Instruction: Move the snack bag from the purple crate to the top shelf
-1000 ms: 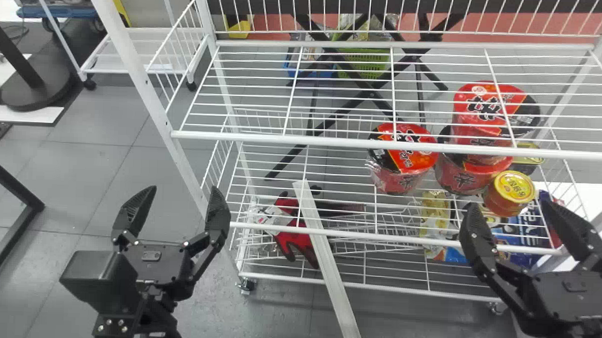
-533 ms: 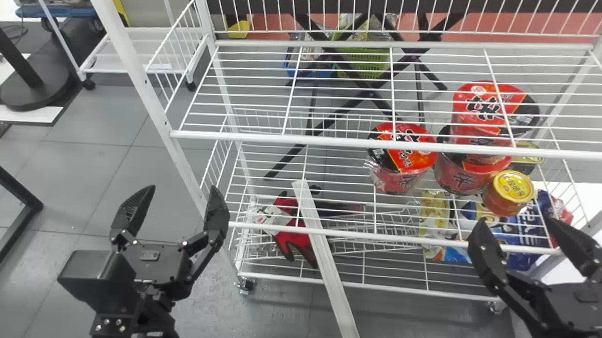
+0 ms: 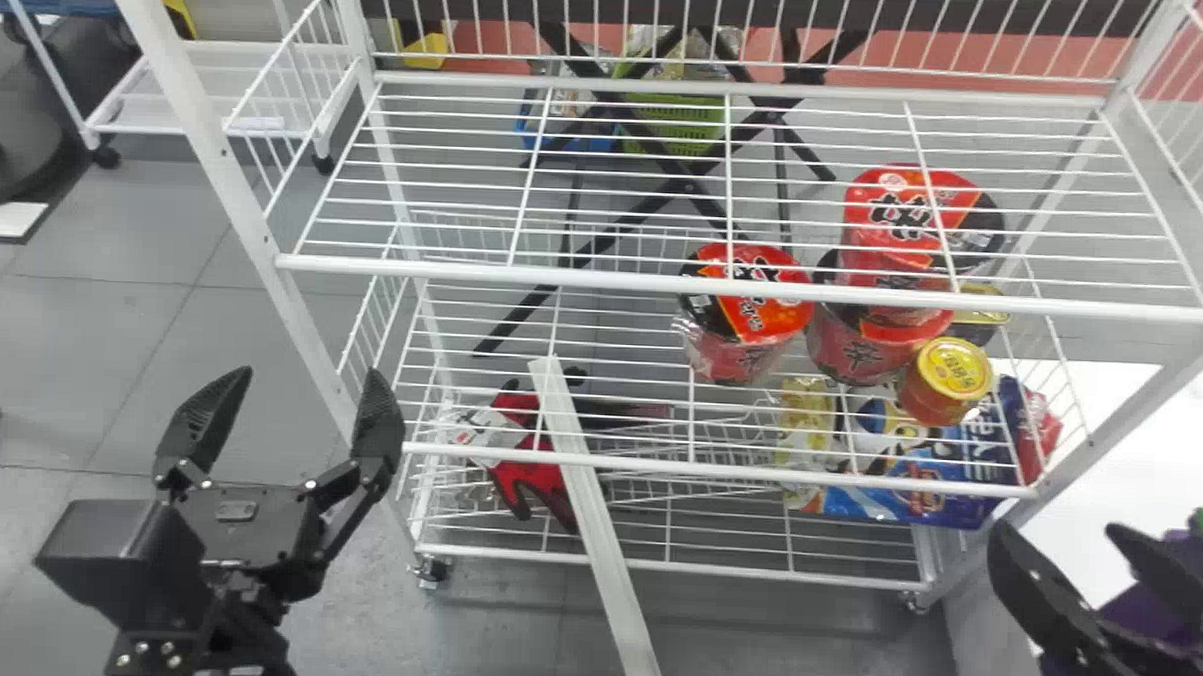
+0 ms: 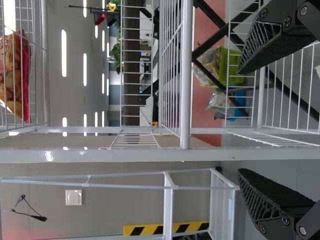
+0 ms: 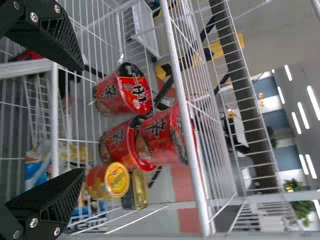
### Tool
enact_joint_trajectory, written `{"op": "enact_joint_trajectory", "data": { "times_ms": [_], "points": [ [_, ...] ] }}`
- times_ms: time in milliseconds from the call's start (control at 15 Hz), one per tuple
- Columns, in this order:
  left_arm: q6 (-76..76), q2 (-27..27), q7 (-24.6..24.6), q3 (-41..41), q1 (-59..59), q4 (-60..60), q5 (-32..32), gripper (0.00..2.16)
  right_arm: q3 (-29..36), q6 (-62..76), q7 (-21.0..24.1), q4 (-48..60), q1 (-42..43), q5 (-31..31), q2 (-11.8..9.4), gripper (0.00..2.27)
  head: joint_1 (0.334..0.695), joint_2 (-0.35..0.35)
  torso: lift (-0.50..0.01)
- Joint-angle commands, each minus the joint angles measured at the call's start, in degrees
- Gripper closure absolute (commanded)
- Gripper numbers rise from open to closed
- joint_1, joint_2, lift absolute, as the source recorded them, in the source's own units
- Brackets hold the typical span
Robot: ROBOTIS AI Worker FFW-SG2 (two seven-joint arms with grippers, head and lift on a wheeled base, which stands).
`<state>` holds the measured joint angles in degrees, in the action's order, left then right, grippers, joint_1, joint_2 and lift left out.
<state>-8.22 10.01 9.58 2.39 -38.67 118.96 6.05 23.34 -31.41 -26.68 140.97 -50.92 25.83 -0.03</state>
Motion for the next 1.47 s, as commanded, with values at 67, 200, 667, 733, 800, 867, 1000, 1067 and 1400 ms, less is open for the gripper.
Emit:
{"op": "enact_joint_trajectory", "data": {
  "times_ms": [67, 200, 667, 733, 800, 867, 1000, 1067, 1400],
  "points": [
    [0.1, 0.4, -0.1, 1.0, 1.4, -1.4, 0.5, 0.12, 17.1, -20.1, -7.8, 1.8, 2.4, 12.0, 0.1, 0.08, 0.695, -0.038, -0.451],
    [0.1, 0.4, -0.2, 1.4, 1.8, -2.0, 0.5, 0.12, 27.1, -31.1, -11.3, 1.9, 6.5, 15.2, 0.1, 0.08, 0.695, -0.080, -0.451],
    [-0.6, 1.2, -0.2, 2.1, 3.3, -4.5, 1.4, 0.12, 56.9, -58.7, -19.4, -1.7, 22.2, 18.7, 0.1, 0.06, 0.695, -0.326, -0.451],
    [-0.6, 1.2, -0.1, 2.1, 3.4, -4.8, 1.4, 0.12, 58.0, -58.7, -19.4, -3.7, 22.3, 18.4, 0.1, 0.06, 0.695, -0.350, -0.451],
    [-0.6, 1.2, -0.2, 2.1, 3.5, -5.0, 1.5, 0.12, 58.8, -58.7, -19.4, -5.6, 22.4, 17.3, 0.1, 0.06, 0.695, -0.350, -0.451],
    [-0.6, 1.2, -0.2, 2.1, 3.7, -5.1, 1.5, 0.12, 58.8, -58.7, -19.5, -6.6, 22.3, 14.6, 0.1, 0.06, 0.695, -0.350, -0.451],
    [-0.6, 1.3, -0.2, 2.1, 4.0, -5.7, 1.7, 0.12, 58.1, -58.7, -18.3, -9.4, 22.3, 9.4, 0.1, 0.07, 0.695, -0.350, -0.451],
    [-0.6, 1.5, -0.2, 2.1, 4.0, -5.8, 2.0, 0.12, 56.9, -58.7, -16.7, -11.4, 22.3, 6.8, -0.9, 0.07, 0.695, -0.350, -0.451],
    [-0.8, 1.9, -0.2, 2.1, 4.5, -6.3, 2.5, 0.12, 50.2, -58.7, -9.8, -23.1, 22.4, -2.5, -8.8, 0.06, 0.695, -0.350, -0.451]
  ]
}}
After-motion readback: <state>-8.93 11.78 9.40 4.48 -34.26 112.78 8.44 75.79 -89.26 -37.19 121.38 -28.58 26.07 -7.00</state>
